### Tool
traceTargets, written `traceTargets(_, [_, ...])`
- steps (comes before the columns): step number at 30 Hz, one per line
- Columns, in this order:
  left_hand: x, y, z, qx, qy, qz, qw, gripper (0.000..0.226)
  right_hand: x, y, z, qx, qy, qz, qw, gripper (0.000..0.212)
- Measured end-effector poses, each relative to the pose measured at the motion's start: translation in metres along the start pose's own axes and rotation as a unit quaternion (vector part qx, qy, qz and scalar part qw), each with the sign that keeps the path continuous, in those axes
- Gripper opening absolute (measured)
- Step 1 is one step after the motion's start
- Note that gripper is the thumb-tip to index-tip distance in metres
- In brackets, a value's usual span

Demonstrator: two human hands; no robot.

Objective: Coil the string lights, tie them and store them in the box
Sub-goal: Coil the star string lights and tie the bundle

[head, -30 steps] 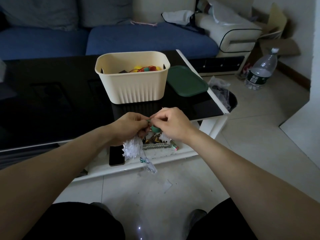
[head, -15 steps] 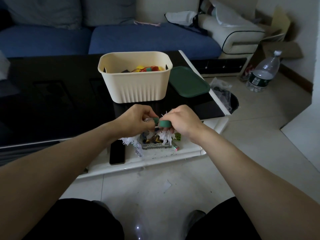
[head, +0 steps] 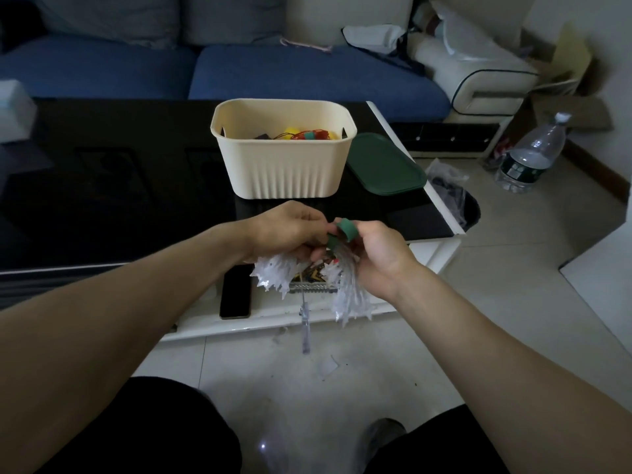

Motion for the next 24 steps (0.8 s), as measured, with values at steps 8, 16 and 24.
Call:
traceTargets(8, [0.003, -0.005, -0.010, -0.003, 0.017, 0.046, 0.999, 0.028, -0.002, 0.006, 0.004, 0.006, 0.033, 0.024, 0.999, 0.023])
traceTargets(16, [0.008, -0.012, -0.018, 0.082, -0.002, 0.057, 0.995, 0.016, 0.006, 0.016, -0.003, 0.071, 0.014, -0.066, 0.995, 0.056])
traceTargets(24, [0.006, -0.022, -0.022, 0.109, 0.008, 0.136, 0.985, 0.020, 0.014, 0.025, -0.020, 0.280, -0.186, -0.043, 0.941, 0.040])
Point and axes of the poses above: each hand's wrist, its own x-axis away from the middle knuckle, its own y-axis out of the palm, z = x × y, the point moved 6 cm from there along -x, towards the middle knuckle, and after that the axes turned 4 degrees about y, right-handed, at the moved point
